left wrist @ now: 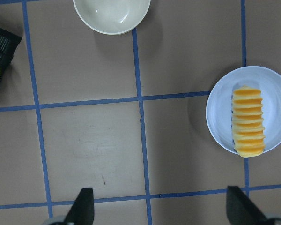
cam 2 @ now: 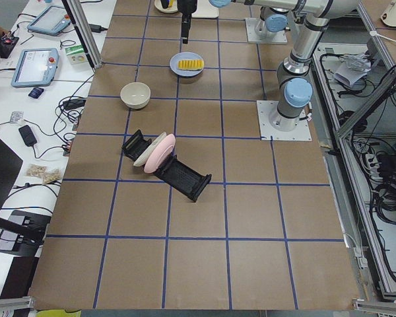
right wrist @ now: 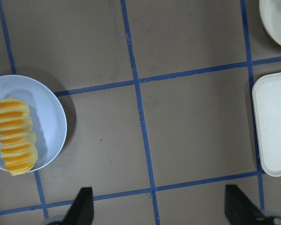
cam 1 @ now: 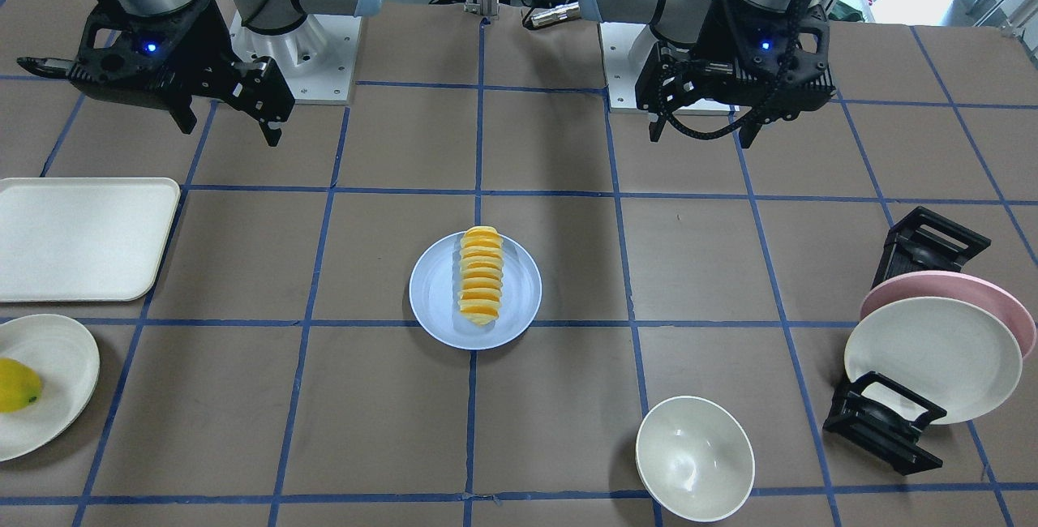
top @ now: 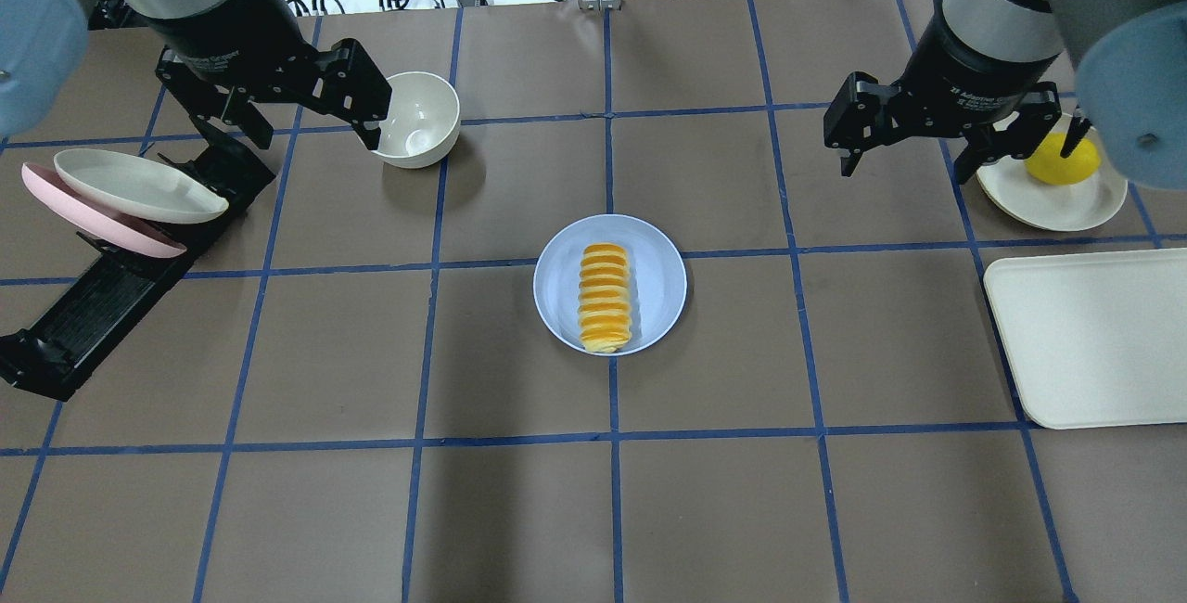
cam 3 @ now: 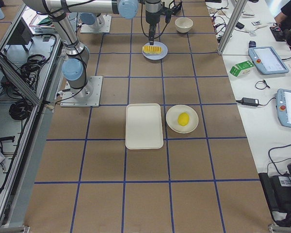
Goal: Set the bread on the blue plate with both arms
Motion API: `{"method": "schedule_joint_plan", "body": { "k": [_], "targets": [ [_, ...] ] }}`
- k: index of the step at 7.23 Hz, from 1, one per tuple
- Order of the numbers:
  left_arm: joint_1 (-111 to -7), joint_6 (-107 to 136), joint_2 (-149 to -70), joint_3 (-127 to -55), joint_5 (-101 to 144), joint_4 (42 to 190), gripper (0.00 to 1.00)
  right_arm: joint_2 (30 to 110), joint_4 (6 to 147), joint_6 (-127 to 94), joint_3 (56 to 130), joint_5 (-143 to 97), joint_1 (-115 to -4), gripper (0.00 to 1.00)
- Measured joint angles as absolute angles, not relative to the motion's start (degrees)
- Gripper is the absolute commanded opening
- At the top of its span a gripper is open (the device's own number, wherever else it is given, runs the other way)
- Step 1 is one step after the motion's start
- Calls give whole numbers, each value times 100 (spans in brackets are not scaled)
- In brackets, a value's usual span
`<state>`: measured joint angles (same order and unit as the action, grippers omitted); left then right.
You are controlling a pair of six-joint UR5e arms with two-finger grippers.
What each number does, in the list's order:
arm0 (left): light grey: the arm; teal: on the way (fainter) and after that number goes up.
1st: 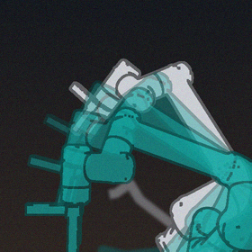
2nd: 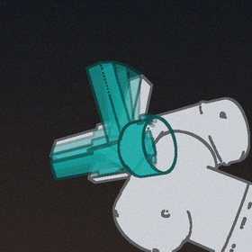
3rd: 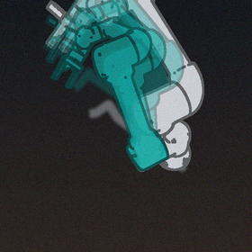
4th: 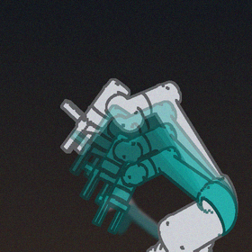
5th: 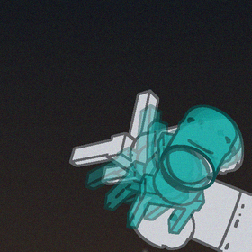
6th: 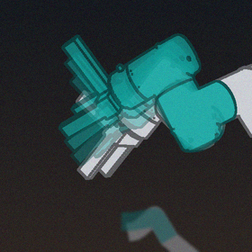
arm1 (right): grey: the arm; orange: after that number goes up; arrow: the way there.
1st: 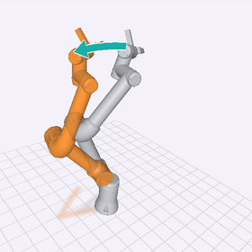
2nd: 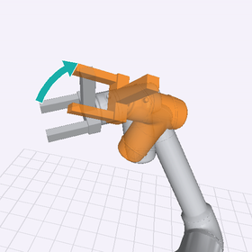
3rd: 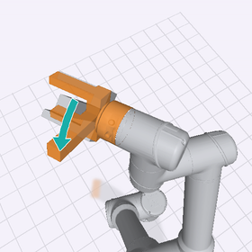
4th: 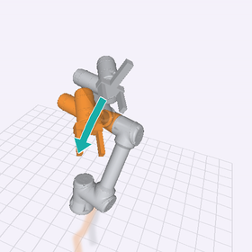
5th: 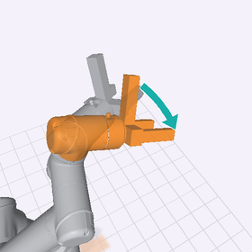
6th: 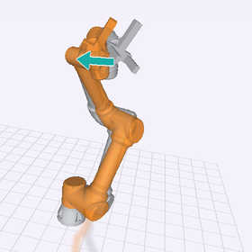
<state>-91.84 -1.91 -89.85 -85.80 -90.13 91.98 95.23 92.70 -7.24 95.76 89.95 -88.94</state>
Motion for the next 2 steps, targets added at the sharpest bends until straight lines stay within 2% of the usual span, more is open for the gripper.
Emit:
{"method": "schedule_joint_plan", "body": {
  "k": [2],
  "targets": [
    [-9180,-187,-8998,-8581,-9054,9187,100,9578,9242,-707,9600,8742,-8897,100]
  ]
}}
